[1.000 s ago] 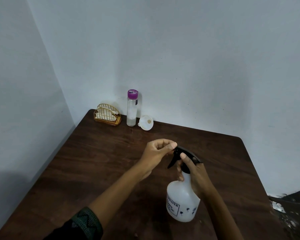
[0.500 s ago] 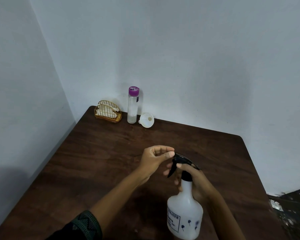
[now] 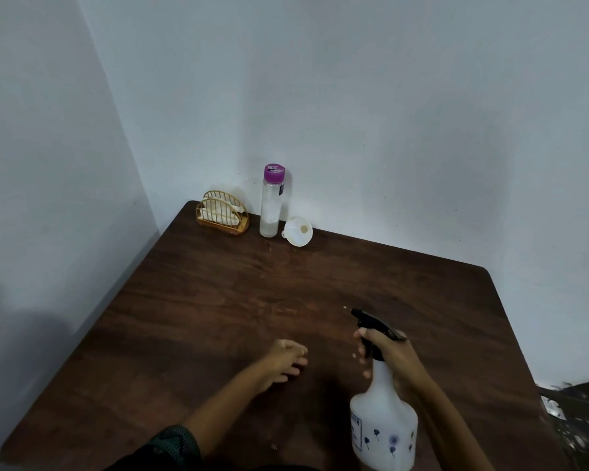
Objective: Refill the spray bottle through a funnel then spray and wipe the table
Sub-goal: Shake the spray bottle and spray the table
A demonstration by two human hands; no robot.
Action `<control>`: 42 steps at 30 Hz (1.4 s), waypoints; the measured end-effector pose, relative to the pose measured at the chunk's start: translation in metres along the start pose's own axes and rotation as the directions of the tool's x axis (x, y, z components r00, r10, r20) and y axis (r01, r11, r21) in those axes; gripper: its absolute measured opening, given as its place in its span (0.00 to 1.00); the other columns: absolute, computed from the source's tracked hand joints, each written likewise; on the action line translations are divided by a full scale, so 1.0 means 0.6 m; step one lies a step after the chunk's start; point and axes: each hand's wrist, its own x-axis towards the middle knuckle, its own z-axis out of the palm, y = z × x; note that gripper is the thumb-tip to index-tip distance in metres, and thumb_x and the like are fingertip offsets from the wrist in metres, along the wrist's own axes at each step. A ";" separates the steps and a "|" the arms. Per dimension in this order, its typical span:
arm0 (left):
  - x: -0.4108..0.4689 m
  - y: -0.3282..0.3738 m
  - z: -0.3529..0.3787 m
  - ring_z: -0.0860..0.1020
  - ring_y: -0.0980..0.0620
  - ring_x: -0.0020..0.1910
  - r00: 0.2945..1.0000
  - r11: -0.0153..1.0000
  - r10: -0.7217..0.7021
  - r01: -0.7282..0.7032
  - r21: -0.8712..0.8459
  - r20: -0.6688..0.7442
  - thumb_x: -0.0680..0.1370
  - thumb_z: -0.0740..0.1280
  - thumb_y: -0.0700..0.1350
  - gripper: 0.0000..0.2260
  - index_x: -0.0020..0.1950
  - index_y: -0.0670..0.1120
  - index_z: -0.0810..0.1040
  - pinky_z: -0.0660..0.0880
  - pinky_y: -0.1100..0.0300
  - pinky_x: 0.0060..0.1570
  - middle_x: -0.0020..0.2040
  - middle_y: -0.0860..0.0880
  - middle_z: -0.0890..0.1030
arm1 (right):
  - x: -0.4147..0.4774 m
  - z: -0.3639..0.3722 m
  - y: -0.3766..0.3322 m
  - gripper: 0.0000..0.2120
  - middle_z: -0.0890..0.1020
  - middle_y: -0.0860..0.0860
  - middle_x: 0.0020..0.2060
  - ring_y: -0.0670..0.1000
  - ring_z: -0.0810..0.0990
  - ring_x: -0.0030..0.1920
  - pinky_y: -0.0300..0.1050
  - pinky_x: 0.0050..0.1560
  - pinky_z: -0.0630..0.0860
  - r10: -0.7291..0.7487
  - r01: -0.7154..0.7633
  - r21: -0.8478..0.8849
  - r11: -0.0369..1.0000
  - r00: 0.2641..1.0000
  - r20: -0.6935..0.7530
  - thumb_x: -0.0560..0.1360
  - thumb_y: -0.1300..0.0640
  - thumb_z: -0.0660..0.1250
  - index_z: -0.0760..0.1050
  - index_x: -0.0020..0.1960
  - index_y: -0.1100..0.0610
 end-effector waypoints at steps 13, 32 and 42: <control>0.031 -0.039 -0.074 0.58 0.47 0.73 0.814 0.610 0.467 -0.013 0.793 -0.345 0.75 0.67 0.55 0.29 0.73 0.53 0.63 0.58 0.49 0.70 0.74 0.50 0.60 | 0.006 0.003 0.014 0.14 0.77 0.58 0.30 0.53 0.75 0.28 0.41 0.26 0.72 -0.038 0.031 -0.075 0.997 0.996 -0.085 0.76 0.53 0.65 0.78 0.43 0.65; 0.041 -0.067 -0.134 0.40 0.40 0.76 0.912 0.510 0.193 0.222 0.831 -0.362 0.68 0.65 0.70 0.49 0.77 0.56 0.40 0.47 0.38 0.72 0.77 0.47 0.36 | 0.024 0.035 0.004 0.08 0.82 0.56 0.33 0.53 0.80 0.32 0.44 0.29 0.73 -0.105 0.139 -0.265 0.954 0.985 0.139 0.77 0.57 0.66 0.78 0.46 0.61; 0.042 -0.065 -0.134 0.41 0.41 0.76 0.910 0.504 0.188 0.234 0.831 -0.370 0.67 0.65 0.70 0.49 0.77 0.56 0.40 0.48 0.38 0.72 0.77 0.47 0.36 | 0.029 0.021 -0.002 0.07 0.85 0.56 0.40 0.53 0.84 0.39 0.46 0.32 0.76 -0.096 0.144 -0.301 0.943 0.981 0.166 0.77 0.58 0.65 0.78 0.52 0.60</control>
